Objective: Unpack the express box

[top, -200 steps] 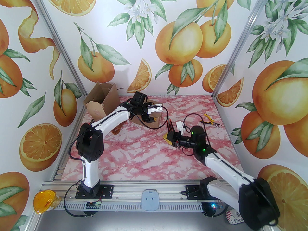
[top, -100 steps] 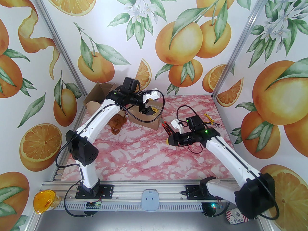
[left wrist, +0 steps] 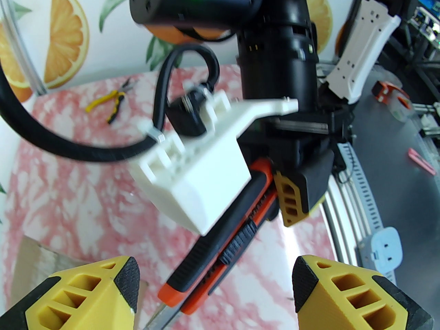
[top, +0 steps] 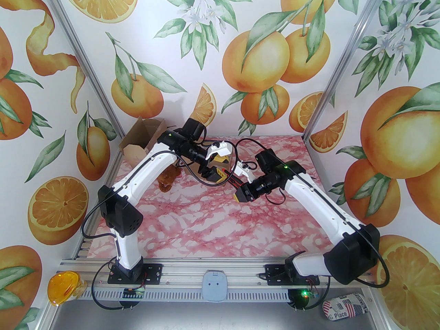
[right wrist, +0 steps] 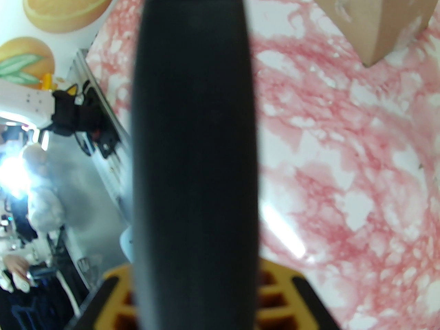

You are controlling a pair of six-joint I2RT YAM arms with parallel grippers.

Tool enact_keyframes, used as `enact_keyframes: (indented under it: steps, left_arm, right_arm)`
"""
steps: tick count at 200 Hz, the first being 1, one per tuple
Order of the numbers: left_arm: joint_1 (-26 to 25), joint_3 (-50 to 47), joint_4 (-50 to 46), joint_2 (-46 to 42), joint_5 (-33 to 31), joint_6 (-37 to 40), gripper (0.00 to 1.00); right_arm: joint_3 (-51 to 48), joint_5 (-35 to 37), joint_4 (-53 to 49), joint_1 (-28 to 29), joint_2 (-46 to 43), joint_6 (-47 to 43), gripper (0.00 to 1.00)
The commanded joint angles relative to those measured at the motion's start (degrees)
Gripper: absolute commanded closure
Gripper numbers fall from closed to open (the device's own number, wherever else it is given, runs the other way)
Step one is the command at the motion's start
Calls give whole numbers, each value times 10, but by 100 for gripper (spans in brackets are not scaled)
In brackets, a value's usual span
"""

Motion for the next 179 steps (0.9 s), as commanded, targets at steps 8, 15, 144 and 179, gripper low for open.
enact_keyframes:
  steps: [8, 15, 144, 179]
  left_arm:
    - [2, 7, -27, 12, 15, 17, 23]
    - [2, 7, -22, 15, 13, 10, 22]
    - [-4, -38, -15, 11, 44, 19, 68]
    - [-4, -52, -8, -2, 48, 26, 85]
  right_arm:
    - [29, 18, -9, 13, 1, -41, 100]
    - [33, 25, -12, 18, 1, -49, 100]
    - [88, 126, 3, 34, 18, -110, 100]
    - [81, 131, 16, 31, 9, -119, 100]
